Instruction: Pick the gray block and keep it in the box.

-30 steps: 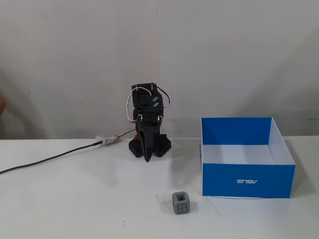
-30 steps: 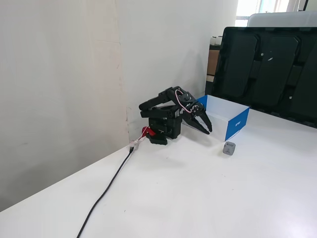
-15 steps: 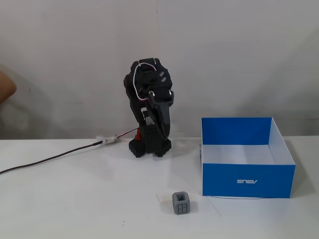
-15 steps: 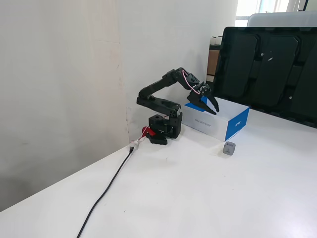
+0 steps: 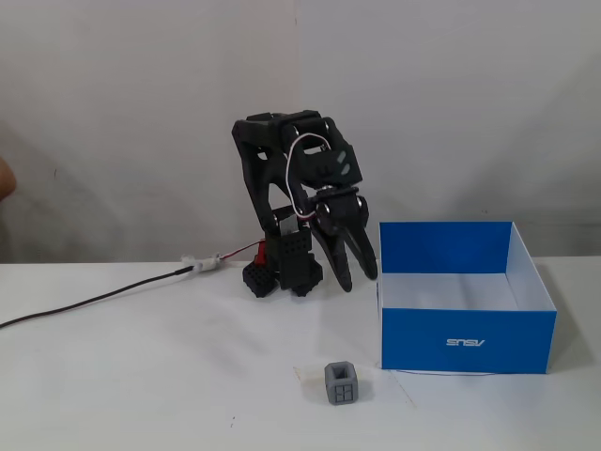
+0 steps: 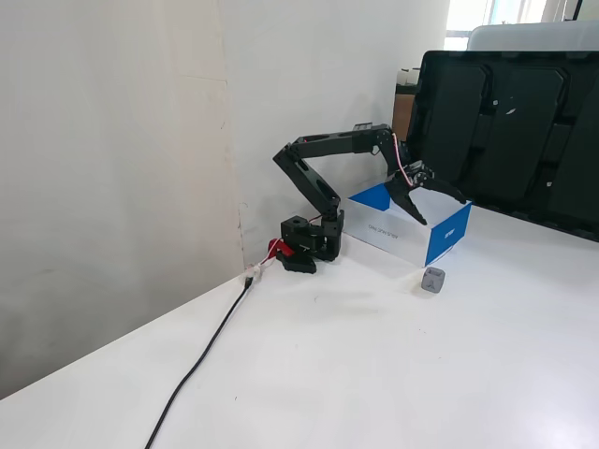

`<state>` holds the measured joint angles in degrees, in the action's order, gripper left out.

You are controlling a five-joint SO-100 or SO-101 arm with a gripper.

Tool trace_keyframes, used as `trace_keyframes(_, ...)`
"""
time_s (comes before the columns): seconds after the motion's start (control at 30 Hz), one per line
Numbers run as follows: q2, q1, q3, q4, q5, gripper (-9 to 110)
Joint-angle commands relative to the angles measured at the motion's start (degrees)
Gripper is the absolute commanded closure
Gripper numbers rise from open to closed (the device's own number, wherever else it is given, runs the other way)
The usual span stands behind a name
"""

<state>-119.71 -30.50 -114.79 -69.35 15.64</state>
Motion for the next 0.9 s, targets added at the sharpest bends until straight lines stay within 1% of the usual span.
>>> trace_keyframes(0.0, 4.83, -0.26, 6.68, -0.88, 1.49, 65)
trace_keyframes(0.17, 17.40, -1.23, 10.28, -1.67, 4.31, 65)
trace_keyframes(0.4, 30.50, 2.99, 11.60, 0.26, 5.10, 63)
trace_keyframes(0.67, 41.22, 7.82, 13.62, 3.87, 4.57, 62)
trace_keyframes(0.77, 44.21, 7.82, 15.47, 4.04, 4.31, 66)
trace_keyframes(0.8, 44.74, 7.73, 15.73, 4.04, 4.22, 71)
trace_keyframes(0.83, 45.26, 7.73, 16.17, 4.04, 4.22, 82)
trace_keyframes(0.87, 45.97, 7.73, 16.87, 4.04, 4.22, 97)
